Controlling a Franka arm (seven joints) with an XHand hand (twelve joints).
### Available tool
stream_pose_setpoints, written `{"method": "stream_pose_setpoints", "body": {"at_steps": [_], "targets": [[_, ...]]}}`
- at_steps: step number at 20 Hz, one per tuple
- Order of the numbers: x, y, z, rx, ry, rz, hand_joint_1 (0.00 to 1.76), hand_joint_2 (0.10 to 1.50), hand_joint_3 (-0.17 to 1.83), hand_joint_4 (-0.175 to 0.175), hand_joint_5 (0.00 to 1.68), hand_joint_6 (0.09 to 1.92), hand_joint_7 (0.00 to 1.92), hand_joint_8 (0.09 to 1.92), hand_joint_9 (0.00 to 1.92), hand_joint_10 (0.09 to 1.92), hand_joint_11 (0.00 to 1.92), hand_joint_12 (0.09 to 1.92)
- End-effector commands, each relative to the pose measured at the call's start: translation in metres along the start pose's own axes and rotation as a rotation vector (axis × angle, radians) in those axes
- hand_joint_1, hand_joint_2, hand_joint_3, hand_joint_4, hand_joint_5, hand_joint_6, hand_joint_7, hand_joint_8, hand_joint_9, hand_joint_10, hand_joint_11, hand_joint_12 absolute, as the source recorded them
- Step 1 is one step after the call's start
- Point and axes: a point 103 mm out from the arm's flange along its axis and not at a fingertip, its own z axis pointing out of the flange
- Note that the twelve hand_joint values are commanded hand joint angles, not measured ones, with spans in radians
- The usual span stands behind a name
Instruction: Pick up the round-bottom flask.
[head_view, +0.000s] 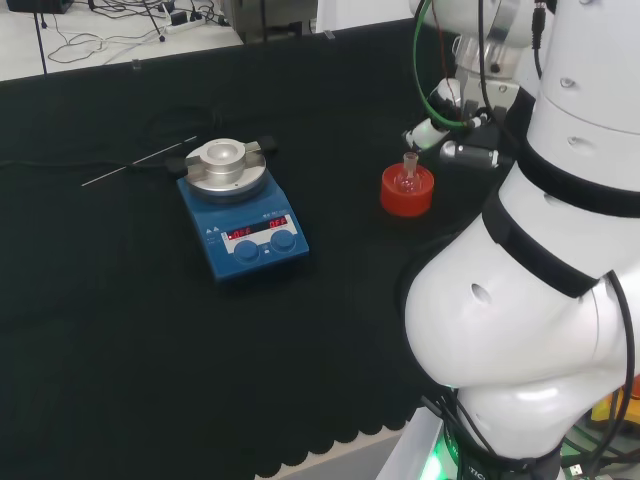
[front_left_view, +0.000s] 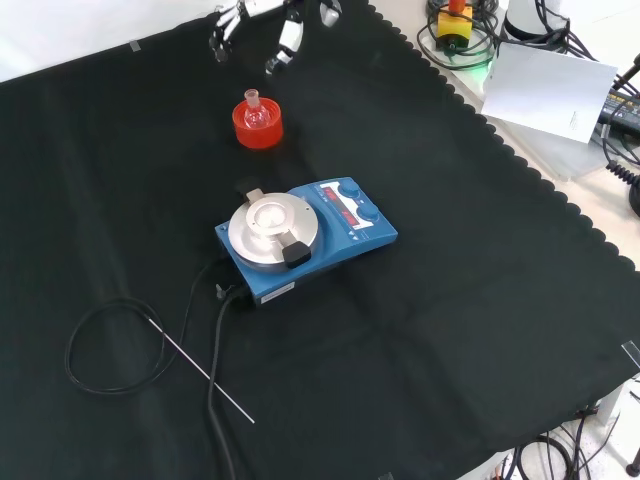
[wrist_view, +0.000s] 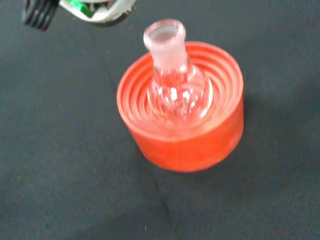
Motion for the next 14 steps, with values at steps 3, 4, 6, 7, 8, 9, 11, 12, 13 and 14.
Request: {"method": "stream_pose_setpoints", "body": {"at_steps": [3,4,6,7,8,9,11,12,13,14], "targets": [[0.0,0.01,0.023,-0.011,0.003,-0.016,0.85,0.67,0.58,-0.027,0.58,0.14,0.18,0.65,0.36,0.71,0.0,1.3],[0.0,0.011,0.025,-0.019,-0.004,-0.021,0.86,0.67,0.58,-0.027,0.58,0.14,0.18,0.65,0.36,0.71,0.0,1.3],[-0.001,0.012,0.029,-0.017,0.0,-0.023,0.87,0.66,0.58,-0.028,0.58,0.14,0.16,0.65,0.35,0.7,0.0,1.31],[-0.002,0.013,0.031,-0.015,0.004,-0.023,0.88,0.66,0.58,-0.028,0.59,0.14,0.16,0.65,0.35,0.7,0.0,1.31],[0.003,0.013,0.036,-0.01,-0.002,-0.03,0.89,0.65,0.59,-0.028,0.59,0.14,0.15,0.65,0.35,0.7,0.0,1.31],[0.002,0.014,0.038,-0.007,0.0,-0.031,0.89,0.65,0.59,-0.029,0.59,0.14,0.15,0.64,0.35,0.7,0.0,1.31],[-0.002,0.016,0.04,-0.001,0.002,-0.027,0.89,0.65,0.59,-0.029,0.59,0.14,0.15,0.64,0.35,0.7,0.0,1.31],[-0.002,0.016,0.041,0.002,0.002,-0.025,0.89,0.65,0.59,-0.029,0.6,0.15,0.15,0.64,0.35,0.7,0.0,1.31],[-0.003,0.017,0.042,0.002,0.001,-0.023,0.89,0.65,0.59,-0.03,0.61,0.15,0.15,0.64,0.35,0.7,0.0,1.31],[-0.003,0.018,0.043,0.0,-0.003,-0.024,0.89,0.65,0.59,-0.03,0.61,0.15,0.15,0.64,0.35,0.7,0.0,1.31]]}}
